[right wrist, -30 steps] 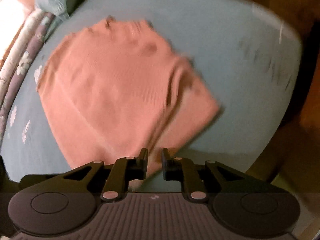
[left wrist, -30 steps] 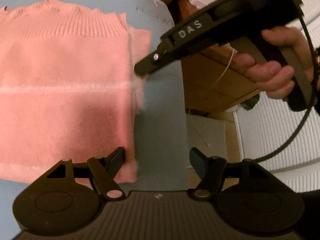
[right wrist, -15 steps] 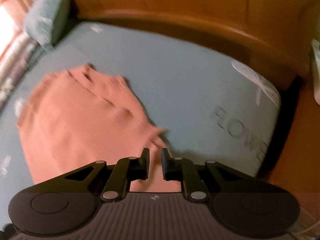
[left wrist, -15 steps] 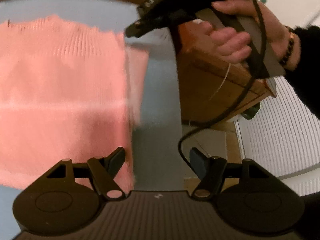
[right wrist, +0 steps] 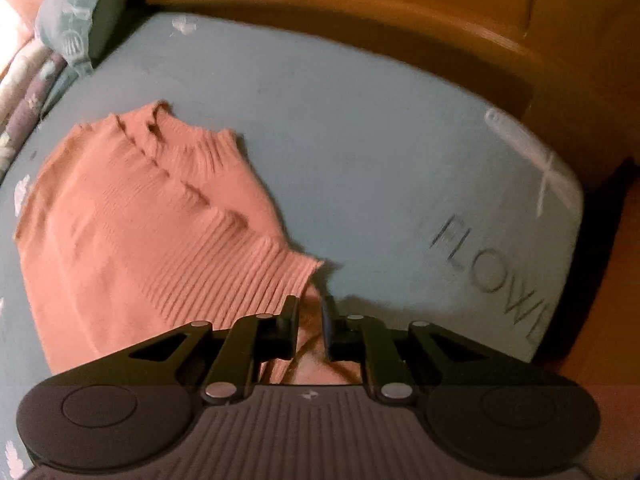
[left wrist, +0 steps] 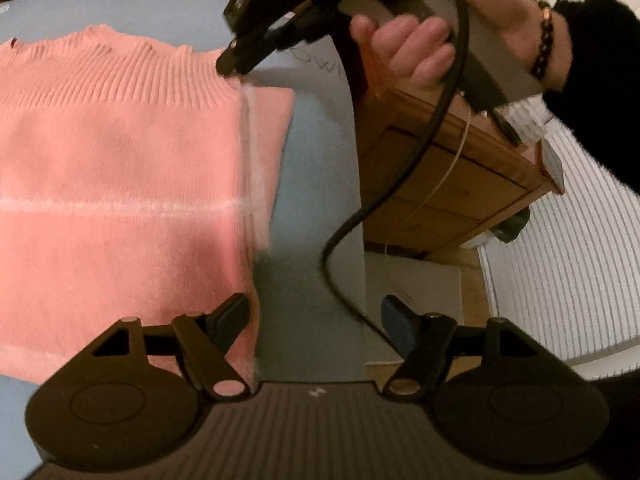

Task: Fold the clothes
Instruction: 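Open the right gripper and move both grippers back over the sweater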

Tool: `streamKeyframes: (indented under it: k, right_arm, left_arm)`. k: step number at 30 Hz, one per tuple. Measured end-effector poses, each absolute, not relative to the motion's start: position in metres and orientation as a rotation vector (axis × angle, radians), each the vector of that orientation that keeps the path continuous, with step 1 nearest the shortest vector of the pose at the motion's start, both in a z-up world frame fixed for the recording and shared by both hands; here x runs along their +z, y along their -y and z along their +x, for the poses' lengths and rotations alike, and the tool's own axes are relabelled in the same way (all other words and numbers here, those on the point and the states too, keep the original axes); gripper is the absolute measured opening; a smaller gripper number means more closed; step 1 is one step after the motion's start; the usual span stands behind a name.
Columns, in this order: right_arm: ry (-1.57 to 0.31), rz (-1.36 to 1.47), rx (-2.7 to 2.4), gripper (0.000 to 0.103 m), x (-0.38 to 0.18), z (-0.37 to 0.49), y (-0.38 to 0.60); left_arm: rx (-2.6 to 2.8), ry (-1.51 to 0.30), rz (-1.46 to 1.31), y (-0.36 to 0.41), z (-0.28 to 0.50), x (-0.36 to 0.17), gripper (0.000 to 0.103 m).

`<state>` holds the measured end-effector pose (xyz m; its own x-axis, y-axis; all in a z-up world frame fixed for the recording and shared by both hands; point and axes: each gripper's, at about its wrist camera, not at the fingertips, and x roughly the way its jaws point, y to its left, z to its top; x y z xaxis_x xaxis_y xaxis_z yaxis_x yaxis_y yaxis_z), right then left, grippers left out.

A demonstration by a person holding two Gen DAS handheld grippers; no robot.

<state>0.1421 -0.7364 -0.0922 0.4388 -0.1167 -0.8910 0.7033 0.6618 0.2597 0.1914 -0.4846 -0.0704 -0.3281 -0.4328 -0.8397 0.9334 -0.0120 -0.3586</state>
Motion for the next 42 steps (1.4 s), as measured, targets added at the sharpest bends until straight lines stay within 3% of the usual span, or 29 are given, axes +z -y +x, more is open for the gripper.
streamKeyframes:
  k: [5,17,19,24,32,42]
  right_arm:
    - [-0.916,0.726,-0.47,0.016,-0.075,0.155,0.739]
    - [-1.15,0.691,0.009,0.016,-0.093,0.146,0.65]
    - [-1.223,0.611,-0.02,0.008,-0.11,0.145,0.635]
    - [-1.183,0.639,-0.074,0.013,-0.096,0.157,0.631]
    - [-1.139,0.528,-0.098,0.014,-0.048,0.22,0.623]
    - [-0.996,0.275,0.005,0.015,-0.002,0.36,0.612]
  left_arm:
    - [-1.541,-1.147,0.58,0.479,0.203,-0.053,0.072]
    - [-1.319,-1.157,0.513,0.44,0.25,-0.051,0.072]
    - [-1.303,-1.17,0.489,0.433,0.258,-0.057,0.072]
    - [-1.142,-1.125,0.461,0.42,0.281,-0.056,0.072]
    - [-0.891,-1.077,0.26,0.388,0.353,-0.041,0.072]
    - [-0.803,-0.875,0.131,0.377,0.439,-0.033,0.074]
